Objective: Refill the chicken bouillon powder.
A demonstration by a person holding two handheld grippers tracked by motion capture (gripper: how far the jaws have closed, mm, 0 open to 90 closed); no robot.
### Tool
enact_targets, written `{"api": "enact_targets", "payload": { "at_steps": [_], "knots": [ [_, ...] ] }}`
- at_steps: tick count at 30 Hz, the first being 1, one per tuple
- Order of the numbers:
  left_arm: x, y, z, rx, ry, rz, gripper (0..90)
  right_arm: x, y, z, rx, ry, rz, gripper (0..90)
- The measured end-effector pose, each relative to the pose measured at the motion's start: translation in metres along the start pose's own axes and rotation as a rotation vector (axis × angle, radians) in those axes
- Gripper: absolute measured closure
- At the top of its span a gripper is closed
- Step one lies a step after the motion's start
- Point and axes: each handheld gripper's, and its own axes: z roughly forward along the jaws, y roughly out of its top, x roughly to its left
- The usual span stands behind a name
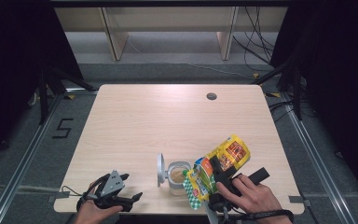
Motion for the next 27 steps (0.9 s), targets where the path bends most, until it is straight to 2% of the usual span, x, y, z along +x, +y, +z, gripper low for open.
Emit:
{"api": "enact_targets", "payload": {
  "at_steps": [2, 3, 5, 20, 21, 22, 24, 25, 26, 27],
  "knots": [
    [0.0009, 0.0003, -0.0005, 0.007, 0.005, 0.010, 18.8, 0.0003, -0.0004, -0.0003, -0.002, -0.014, 0.000, 61.2],
    [0.0003, 0.0002, -0.0002, 0.000, 0.001, 0.000, 18.8, 0.0005, -0.0005, 0.0000, -0.001, -0.014, -0.001, 61.2],
    [0.0001, 0.0000, -0.0001, -0.001, 0.001, 0.001, 18.8, 0.0010, -0.0003, 0.0005, -0.001, 0.001, 0.004, 61.2],
    [-0.0004, 0.0002, 0.0000, -0.004, 0.000, -0.001, 18.8, 0.0009, -0.0003, 0.0003, -0.005, 0.003, 0.003, 61.2],
    [0.0003, 0.0003, -0.0001, 0.000, 0.003, 0.002, 18.8, 0.0014, -0.0003, 0.0002, -0.002, -0.013, 0.003, 61.2],
    [0.0003, 0.0002, 0.0000, -0.001, 0.002, -0.001, 18.8, 0.0009, -0.0003, 0.0005, -0.004, 0.002, 0.003, 61.2],
    [-0.0008, 0.0001, 0.0004, -0.008, 0.001, -0.007, 18.8, 0.0010, 0.0000, 0.0003, -0.003, 0.002, 0.003, 61.2],
    [-0.0002, 0.0003, 0.0007, -0.005, 0.007, 0.000, 18.8, 0.0011, -0.0002, -0.0003, -0.002, -0.009, 0.001, 61.3],
    [0.0008, 0.0005, -0.0004, 0.007, 0.005, 0.011, 18.8, 0.0004, -0.0004, -0.0001, -0.005, 0.000, 0.000, 61.2],
    [-0.0001, 0.0002, 0.0000, -0.003, 0.000, -0.002, 18.8, 0.0006, -0.0004, -0.0002, 0.000, -0.016, 0.001, 61.3]
  ]
}}
